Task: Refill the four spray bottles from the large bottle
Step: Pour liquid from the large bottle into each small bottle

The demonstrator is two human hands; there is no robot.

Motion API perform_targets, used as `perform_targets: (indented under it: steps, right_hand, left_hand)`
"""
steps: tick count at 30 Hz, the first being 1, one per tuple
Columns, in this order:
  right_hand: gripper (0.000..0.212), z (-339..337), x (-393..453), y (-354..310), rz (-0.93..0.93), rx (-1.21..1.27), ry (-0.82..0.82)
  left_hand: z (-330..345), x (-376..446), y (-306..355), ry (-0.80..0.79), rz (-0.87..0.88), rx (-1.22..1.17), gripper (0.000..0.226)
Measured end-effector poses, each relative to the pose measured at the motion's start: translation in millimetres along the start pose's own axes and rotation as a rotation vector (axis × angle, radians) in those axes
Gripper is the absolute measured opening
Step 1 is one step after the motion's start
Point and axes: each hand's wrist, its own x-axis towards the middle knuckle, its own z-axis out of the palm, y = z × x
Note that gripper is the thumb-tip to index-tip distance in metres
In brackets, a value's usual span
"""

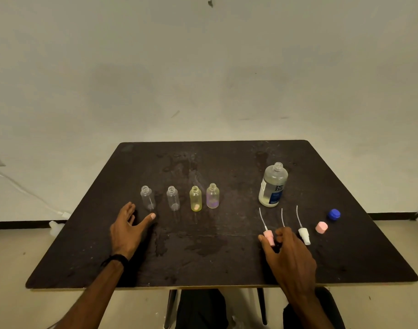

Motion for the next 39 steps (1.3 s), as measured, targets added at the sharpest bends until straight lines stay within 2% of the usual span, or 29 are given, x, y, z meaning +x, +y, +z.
perform_targets:
  steps: [3,5,9,10,12,16,20,25,27,31,33,35,37,39]
  right_hand:
    - [0.042,-4.1,-3.0,1.9,0.012,-0.006,-0.043]
    - [0.048,-11.5,-2.9,-1.8,0.006,-0.052,-0.058]
    - [0.034,-20.5,5.8,-28.3,-0.223,0.212,0.205]
    - [0.033,-21.7,12.1,-38.2,-0.253,0.272,0.213]
    - [0.037,-20.8,29.0,-57.4,-0.309,0.325,0.106]
    - [0.054,-11.4,73.4,-91.7,-0.478,0.271,-0.136]
    - [0.067,5.1,107.3,-111.4,-0.469,0.223,-0.376]
    - [0.067,19.3,123.5,-116.9,-0.394,0.281,-0.506]
    - [0.063,22.7,124.0,-118.3,-0.395,0.296,-0.518]
    - [0.067,27.2,122.5,-122.0,-0.382,0.331,-0.522]
    - [0.089,27.5,121.7,-123.4,-0.393,0.321,-0.505]
    - [0.107,25.5,122.7,-125.3,-0.466,0.229,-0.395]
    - [0.106,20.6,126.5,-131.5,-0.547,0.189,-0.302]
    - [0.106,16.9,132.1,-137.0,-0.539,0.226,-0.352]
  left_hand:
    - [0.8,-4.3,2.6,0.033,0.003,-0.016,0.083]
    - [1.2,-10.4,5.5,0.115,0.023,-0.035,0.073]
    - [4.7,-25.2,15.1,0.239,0.113,-0.068,0.053]
    - [6.4,-28.9,17.8,0.246,0.133,-0.067,0.050]
    - [10.8,-37.2,24.7,0.235,0.172,-0.067,0.047]
    - [25.7,-49.9,36.7,0.168,0.261,-0.066,0.047]
    - [42.7,-61.9,44.8,0.075,0.343,-0.035,0.042]
    - [74.4,-78.0,51.1,-0.162,0.341,-0.041,0.018]
    - [89.6,-79.8,52.2,-0.155,0.322,0.010,0.019]
    - [103.3,-69.5,56.9,0.067,0.237,0.096,0.033]
    - [99.0,-61.8,58.0,0.130,0.327,0.143,0.043]
    - [86.4,-49.7,58.0,0.195,0.440,0.184,0.053]
    - [69.2,-33.2,56.0,0.222,0.528,0.257,0.064]
    - [52.8,-15.9,57.1,0.122,0.587,0.323,0.074]
